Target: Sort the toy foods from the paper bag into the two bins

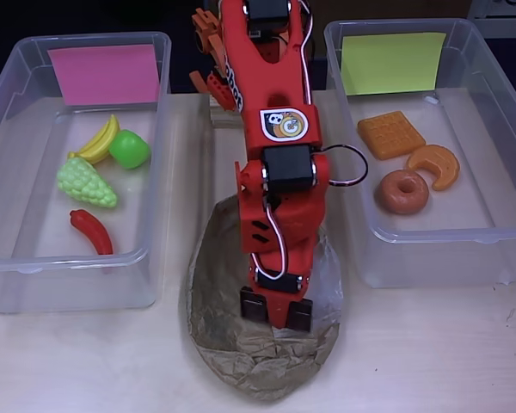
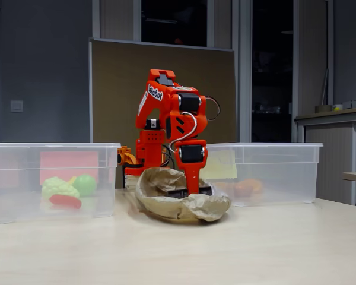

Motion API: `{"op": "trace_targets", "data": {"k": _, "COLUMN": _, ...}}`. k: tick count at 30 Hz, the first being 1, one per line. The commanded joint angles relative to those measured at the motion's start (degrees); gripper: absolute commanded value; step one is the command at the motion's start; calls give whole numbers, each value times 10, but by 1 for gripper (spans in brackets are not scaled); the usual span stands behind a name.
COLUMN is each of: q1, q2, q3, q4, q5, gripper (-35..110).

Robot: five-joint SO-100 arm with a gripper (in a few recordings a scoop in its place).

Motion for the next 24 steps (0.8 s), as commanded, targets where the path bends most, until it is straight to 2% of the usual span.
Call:
{"op": "trace_targets", "data": {"k": 1, "q1": -12, "q2": 64, "q3": 11, "q4": 33, "q5": 12, "gripper": 5}}
{"op": "trace_targets", "data": {"k": 9, "q1": -13, "q2": 207, "q3": 79, "q4": 84, "q5": 32, "gripper": 5}}
{"op": "trace_targets", "data": {"k": 15, "q1": 0, "q2": 379, "q3": 194, "q4": 125, "q5": 61, "gripper": 5}}
{"op": "trace_targets", "data": {"k": 19, "q1": -19, "q2": 520, "q3": 269, "q4": 180, "q5": 145, "gripper": 5}}
{"op": "trace_targets", "data": {"k": 24, "q1": -127, "q2": 648, "q3": 313, "q4": 224, "q5": 301, "gripper": 5}}
